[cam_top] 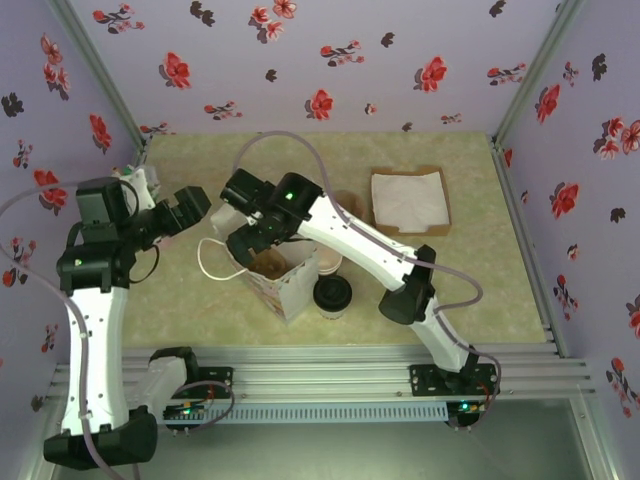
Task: Pack the takeout coffee
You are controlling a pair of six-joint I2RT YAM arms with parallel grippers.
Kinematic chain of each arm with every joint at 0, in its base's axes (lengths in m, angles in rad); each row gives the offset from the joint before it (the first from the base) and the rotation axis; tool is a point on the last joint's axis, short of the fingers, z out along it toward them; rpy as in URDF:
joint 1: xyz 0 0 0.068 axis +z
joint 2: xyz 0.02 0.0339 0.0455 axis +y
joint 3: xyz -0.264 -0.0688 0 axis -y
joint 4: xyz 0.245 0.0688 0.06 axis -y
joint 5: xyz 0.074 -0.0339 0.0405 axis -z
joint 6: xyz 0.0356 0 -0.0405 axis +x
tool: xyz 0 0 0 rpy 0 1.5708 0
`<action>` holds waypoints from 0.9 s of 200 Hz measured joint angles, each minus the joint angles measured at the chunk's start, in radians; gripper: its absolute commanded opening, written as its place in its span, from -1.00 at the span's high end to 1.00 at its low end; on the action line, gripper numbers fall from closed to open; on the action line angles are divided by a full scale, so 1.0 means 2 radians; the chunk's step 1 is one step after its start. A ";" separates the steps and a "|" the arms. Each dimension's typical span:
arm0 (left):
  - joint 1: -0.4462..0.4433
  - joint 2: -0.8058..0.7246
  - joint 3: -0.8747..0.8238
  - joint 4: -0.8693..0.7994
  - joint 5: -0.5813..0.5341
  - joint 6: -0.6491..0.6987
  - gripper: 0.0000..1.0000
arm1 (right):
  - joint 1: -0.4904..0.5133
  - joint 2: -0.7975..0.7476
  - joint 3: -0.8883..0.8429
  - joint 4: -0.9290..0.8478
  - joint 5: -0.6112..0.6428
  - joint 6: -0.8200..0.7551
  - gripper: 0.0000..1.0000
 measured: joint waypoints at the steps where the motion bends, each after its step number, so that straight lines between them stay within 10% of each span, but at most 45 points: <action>1: 0.000 0.000 0.001 0.000 0.000 0.000 -0.98 | 0.000 -0.001 0.000 0.000 0.000 0.000 -0.98; 180: 0.000 -0.080 0.051 -0.014 0.017 -0.014 -0.98 | 0.001 -0.253 -0.208 0.135 -0.036 0.001 -0.98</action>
